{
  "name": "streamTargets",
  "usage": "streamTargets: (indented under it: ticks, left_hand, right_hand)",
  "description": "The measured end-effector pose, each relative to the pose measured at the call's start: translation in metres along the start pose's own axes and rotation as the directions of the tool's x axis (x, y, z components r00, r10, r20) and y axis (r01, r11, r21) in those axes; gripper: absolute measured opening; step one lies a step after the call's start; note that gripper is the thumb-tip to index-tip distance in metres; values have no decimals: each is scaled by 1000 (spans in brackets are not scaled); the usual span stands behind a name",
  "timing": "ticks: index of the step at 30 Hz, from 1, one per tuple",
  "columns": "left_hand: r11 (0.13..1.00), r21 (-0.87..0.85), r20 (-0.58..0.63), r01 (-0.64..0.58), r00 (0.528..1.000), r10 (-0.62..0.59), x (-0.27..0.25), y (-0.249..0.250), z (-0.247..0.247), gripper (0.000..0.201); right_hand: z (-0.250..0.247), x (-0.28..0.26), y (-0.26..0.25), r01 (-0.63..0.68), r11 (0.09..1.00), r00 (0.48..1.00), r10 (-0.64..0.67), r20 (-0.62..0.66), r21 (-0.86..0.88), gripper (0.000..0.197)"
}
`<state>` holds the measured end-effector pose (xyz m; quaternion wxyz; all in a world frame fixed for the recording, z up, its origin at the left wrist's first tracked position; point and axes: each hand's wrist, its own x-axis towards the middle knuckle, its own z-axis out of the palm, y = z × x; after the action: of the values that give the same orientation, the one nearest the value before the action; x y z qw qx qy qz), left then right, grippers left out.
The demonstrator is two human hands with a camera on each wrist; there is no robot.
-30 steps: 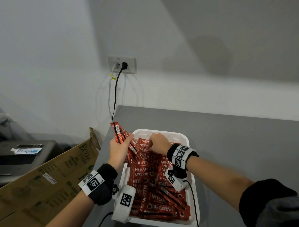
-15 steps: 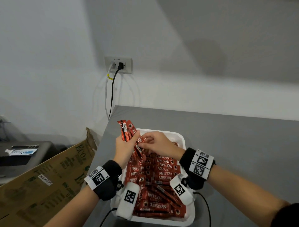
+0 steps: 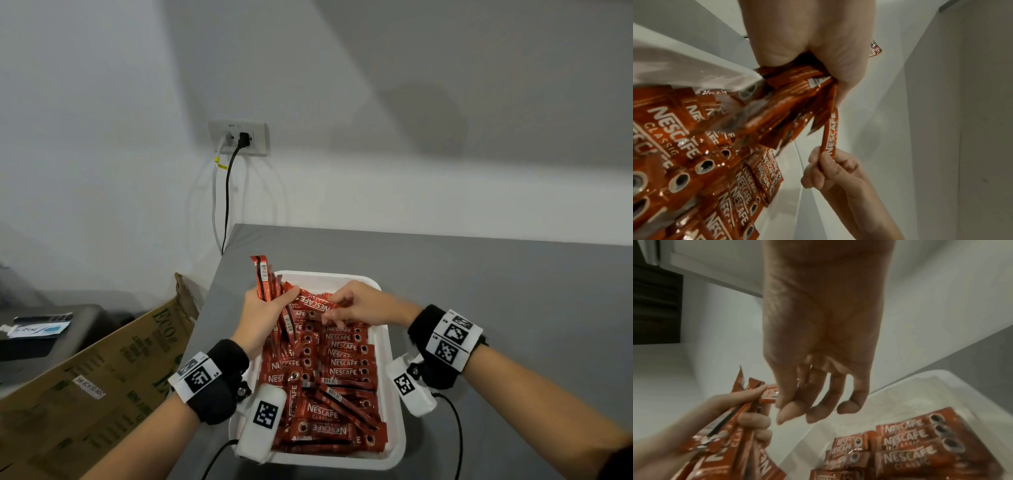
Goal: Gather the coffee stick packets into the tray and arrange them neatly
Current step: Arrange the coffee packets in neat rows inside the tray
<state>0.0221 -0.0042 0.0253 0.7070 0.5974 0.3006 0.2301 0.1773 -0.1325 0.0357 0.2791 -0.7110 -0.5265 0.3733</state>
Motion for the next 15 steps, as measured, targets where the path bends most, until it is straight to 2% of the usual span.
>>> streamTargets:
  ticks: [2,5,8,10,12,13,15]
  left_hand:
    - [1000,4,36,9,999,-9,0,1,0,9]
    - [978,191,96,-79,994,61,2,3,5,20]
    - [950,264,109,-167,984,142,1,5,14,21]
    - [971,193,38,-138,990,133,1,4,15,26]
    - [977,185,2,-104,994,106,2,-1,13,30]
    - [976,204,8,-80,997,80,2,-4,12,27]
    - [972,229,23,-61,998,57,-3,-5,13,10]
  right_hand:
    - [-6,-3,-1,-5,1000,1000,5,15,-13,19]
    - [-4,-1,-8,19,997,994,-26,-106,-69,34]
    - [6,5,-14,59,997,972,-46,-229,49,30]
    - [9,7,-16,83,988,936,-32,-351,130,31]
    - [9,6,-15,131,950,884,18,-467,284,40]
    - [9,4,-15,147,925,872,45,-487,349,41]
    - [12,2,-12,149,900,884,65,-463,411,34]
